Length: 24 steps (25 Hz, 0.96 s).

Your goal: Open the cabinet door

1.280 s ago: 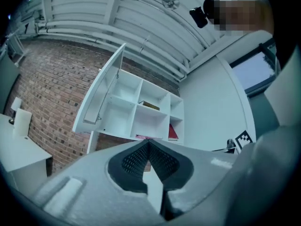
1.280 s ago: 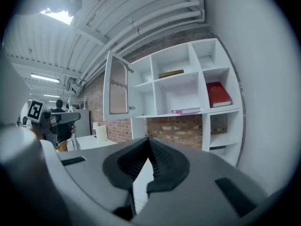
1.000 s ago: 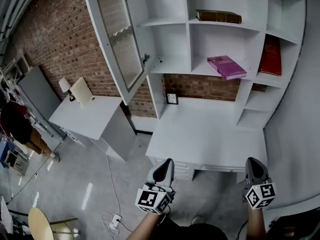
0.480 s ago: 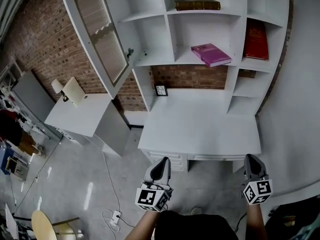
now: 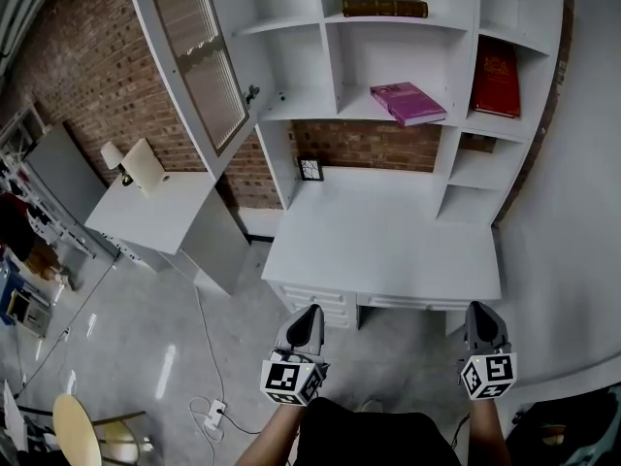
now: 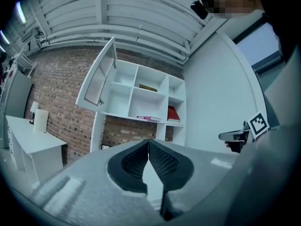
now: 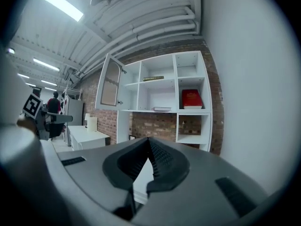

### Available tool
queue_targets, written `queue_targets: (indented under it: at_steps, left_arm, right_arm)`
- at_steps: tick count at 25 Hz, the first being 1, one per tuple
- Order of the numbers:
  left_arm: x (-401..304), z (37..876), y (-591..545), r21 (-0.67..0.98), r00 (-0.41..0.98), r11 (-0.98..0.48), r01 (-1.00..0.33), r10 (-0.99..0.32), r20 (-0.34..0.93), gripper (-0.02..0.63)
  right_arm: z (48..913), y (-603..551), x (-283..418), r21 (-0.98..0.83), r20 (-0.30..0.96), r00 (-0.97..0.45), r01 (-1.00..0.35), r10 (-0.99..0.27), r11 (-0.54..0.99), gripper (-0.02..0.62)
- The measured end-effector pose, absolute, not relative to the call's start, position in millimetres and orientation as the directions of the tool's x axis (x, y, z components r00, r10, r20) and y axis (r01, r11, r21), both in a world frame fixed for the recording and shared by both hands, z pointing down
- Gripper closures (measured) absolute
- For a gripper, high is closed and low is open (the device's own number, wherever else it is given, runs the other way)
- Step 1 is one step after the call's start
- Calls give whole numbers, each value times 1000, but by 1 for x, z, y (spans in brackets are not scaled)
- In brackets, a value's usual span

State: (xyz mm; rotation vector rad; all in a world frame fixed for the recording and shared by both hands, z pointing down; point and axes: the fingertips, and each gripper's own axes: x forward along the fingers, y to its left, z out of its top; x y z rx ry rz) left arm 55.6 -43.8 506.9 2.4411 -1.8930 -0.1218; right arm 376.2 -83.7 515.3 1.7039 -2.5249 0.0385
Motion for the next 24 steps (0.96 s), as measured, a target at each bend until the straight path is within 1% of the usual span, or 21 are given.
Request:
queue_targets:
  at_steps: [3, 7, 16, 24]
  left_arm:
    - [66, 504, -42, 66, 267, -269, -961, -963, -42, 588]
    - [74, 505, -39, 43, 278, -279, -959, -960, -39, 588]
    - [85, 518, -32, 33, 292, -292, -956, -956, -9, 588]
    - [84, 518, -34, 72, 257, -258, -964, -966, -21, 588]
  right_arm:
    - [524, -83, 387, 4, 109, -352, -935, -930, 354, 594]
    - [539, -81, 399, 10, 148, -316, -947, -937, 321, 594]
    - [553, -68, 399, 17, 172, -335, -939, -926, 342, 594]
    - [556, -58, 403, -5, 173, -330, -942, -928, 335, 594]
